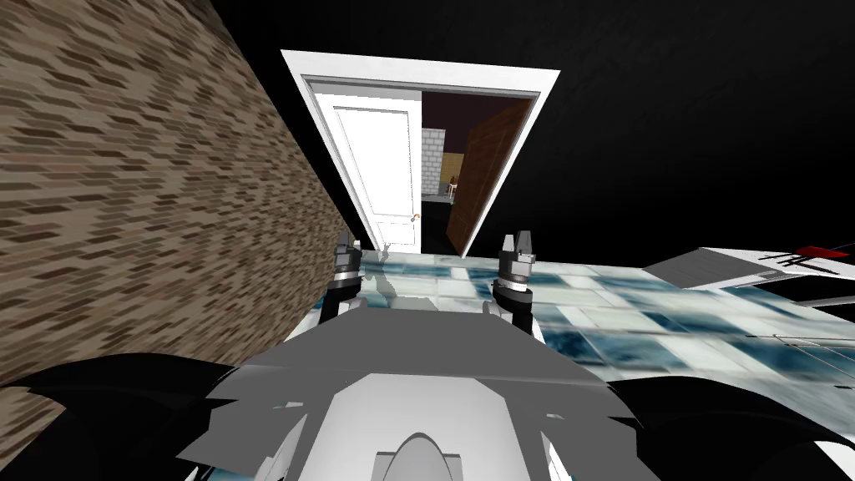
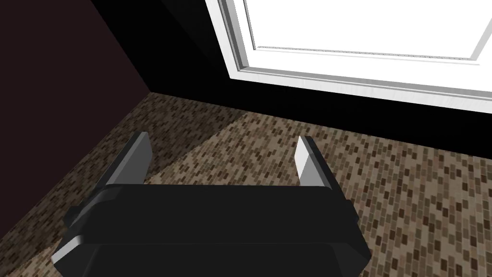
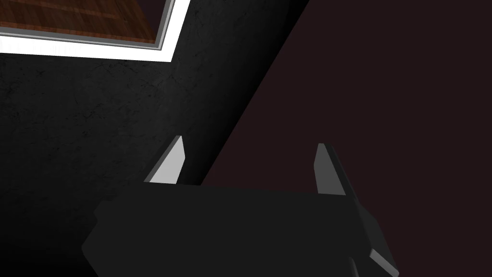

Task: Push the door open

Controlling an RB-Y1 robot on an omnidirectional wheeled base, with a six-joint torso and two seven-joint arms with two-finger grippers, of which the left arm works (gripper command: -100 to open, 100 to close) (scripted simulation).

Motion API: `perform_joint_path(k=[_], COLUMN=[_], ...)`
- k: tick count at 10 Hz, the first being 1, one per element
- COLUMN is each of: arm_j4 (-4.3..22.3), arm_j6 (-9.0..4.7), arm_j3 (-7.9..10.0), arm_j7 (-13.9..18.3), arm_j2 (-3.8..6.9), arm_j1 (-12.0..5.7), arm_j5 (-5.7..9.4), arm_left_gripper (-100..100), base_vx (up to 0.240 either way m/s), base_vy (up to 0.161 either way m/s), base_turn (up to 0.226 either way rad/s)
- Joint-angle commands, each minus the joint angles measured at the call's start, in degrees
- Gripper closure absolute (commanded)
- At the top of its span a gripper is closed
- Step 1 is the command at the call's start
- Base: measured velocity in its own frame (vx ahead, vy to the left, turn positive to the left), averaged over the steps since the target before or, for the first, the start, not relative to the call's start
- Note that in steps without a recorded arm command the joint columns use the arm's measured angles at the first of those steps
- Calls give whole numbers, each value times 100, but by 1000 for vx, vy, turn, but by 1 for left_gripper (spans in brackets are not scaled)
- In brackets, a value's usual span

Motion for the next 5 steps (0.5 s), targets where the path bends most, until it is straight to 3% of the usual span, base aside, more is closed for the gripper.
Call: perform_joint_path(k=[1, 5], arm_j4=[185, 649], arm_j6=[-60, -211], arm_j3=[-8, -29], arm_j7=[153, 535], arm_j2=[78, 230], arm_j1=[-78, -273], arm_j5=[86, 299], arm_left_gripper=[-100, -100], base_vx=[125, 89], base_vy=[-15, 23], base_turn=[-50, -78])
